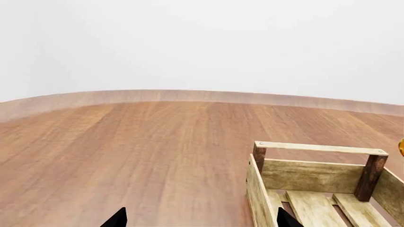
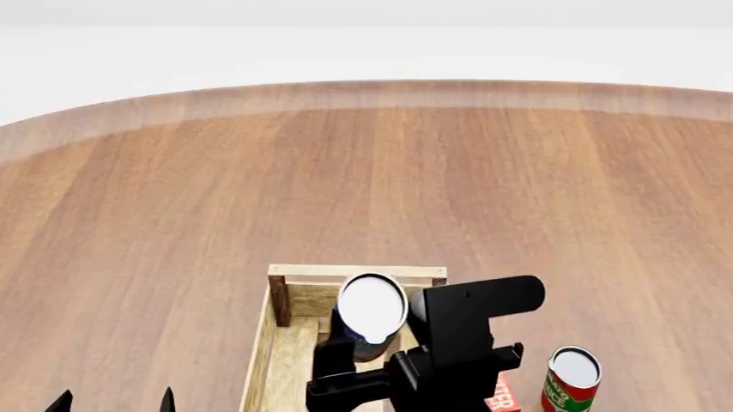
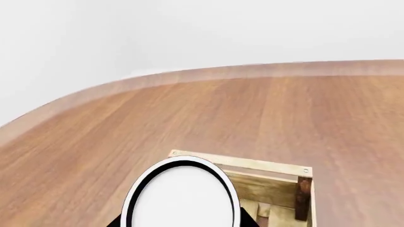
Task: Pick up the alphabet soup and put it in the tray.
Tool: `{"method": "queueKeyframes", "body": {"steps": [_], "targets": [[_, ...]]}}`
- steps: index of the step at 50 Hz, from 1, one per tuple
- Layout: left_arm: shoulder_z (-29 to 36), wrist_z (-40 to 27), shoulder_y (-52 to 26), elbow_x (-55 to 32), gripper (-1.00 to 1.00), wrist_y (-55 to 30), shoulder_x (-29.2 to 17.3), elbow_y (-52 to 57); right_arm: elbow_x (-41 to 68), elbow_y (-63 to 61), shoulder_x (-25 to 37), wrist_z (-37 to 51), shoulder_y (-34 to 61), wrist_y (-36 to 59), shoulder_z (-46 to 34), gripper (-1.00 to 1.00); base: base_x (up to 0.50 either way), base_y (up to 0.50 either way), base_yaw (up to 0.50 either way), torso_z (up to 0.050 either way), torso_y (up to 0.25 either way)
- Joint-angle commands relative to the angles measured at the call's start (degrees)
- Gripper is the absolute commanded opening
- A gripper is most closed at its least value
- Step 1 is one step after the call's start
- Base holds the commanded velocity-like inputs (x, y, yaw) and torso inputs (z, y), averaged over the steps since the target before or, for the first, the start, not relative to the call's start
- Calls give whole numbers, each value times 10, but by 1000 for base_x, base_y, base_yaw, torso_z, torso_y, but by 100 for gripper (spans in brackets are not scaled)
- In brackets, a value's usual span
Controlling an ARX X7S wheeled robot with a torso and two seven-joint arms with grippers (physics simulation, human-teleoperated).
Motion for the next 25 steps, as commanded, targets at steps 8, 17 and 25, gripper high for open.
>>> {"method": "queueKeyframes", "body": {"steps": [8, 17, 25], "targets": [[3, -2, -1, -2, 100, 2, -2, 0, -39, 78, -30, -35, 4, -62, -22, -100, 0, 0, 0, 0, 1], [5, -2, -1, -4, 100, 3, -3, 0, -47, 116, -39, -47, 7, -80, -30, -100, 0, 0, 0, 0, 0], [5, -4, -1, -5, 100, 3, -4, 1, -58, 155, -49, -57, 11, -99, -42, -100, 0, 0, 0, 1, 1]]}}
